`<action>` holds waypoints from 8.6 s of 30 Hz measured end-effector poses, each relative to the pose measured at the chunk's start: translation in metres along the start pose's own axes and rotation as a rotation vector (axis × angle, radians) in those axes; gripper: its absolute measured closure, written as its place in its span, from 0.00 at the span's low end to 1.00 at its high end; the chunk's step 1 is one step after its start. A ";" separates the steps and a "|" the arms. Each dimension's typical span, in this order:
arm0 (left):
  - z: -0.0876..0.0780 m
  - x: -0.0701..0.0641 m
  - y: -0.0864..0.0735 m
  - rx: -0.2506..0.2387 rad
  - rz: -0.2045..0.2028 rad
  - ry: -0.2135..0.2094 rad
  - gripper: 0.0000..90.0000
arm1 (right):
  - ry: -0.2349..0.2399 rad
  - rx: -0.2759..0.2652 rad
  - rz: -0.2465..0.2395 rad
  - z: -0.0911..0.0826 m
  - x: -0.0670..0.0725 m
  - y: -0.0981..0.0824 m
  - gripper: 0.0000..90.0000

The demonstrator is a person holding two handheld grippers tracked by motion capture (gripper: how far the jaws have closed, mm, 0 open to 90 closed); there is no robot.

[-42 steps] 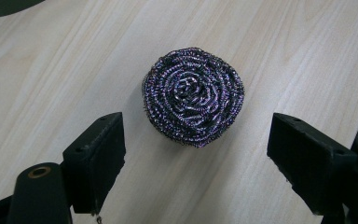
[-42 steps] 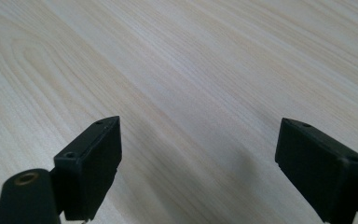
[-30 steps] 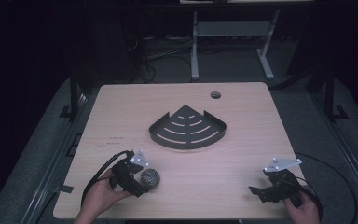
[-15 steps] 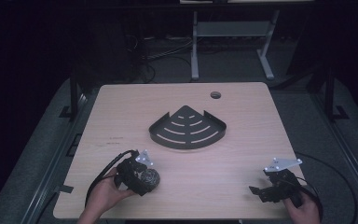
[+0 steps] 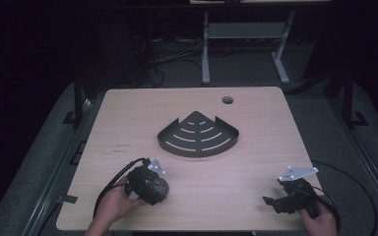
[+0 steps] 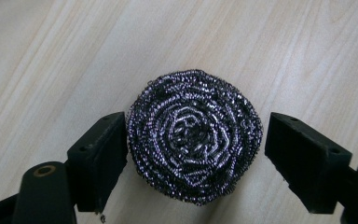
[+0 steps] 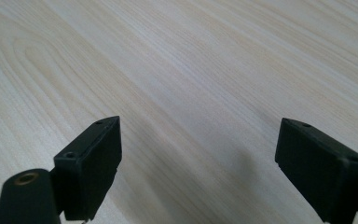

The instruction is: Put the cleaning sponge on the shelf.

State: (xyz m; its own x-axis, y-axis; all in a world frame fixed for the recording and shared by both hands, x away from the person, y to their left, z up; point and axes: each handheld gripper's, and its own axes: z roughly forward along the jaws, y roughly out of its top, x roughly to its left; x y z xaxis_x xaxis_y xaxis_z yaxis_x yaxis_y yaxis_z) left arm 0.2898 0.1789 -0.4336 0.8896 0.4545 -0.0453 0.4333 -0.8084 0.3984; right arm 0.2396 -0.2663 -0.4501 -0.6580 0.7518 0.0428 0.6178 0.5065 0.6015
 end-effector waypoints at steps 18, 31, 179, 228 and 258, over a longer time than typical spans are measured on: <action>0.004 0.004 -0.002 0.010 -0.015 -0.001 0.35 | 0.001 -0.007 -0.007 -0.002 0.002 0.001 0.16; -0.006 0.004 0.002 -0.019 -0.006 0.019 0.36 | 0.008 0.005 -0.012 0.002 0.004 0.002 0.16; 0.020 0.098 0.172 0.010 0.014 -0.010 0.35 | 0.029 -0.011 0.004 0.004 0.002 0.004 0.16; 0.071 0.117 0.179 0.055 -0.063 0.014 0.34 | 0.028 -0.013 0.005 0.003 0.000 0.001 0.16; 0.070 0.118 0.178 0.058 -0.075 0.007 0.28 | 0.030 -0.011 -0.002 0.003 0.002 0.003 0.16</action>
State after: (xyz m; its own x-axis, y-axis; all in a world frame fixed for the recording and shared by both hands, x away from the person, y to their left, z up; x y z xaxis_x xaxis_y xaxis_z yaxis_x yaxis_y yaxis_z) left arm 0.4824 0.0622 -0.4324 0.8535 0.5169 -0.0660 0.5062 -0.7923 0.3408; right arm 0.2417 -0.2624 -0.4507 -0.6719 0.7378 0.0649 0.6115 0.5032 0.6107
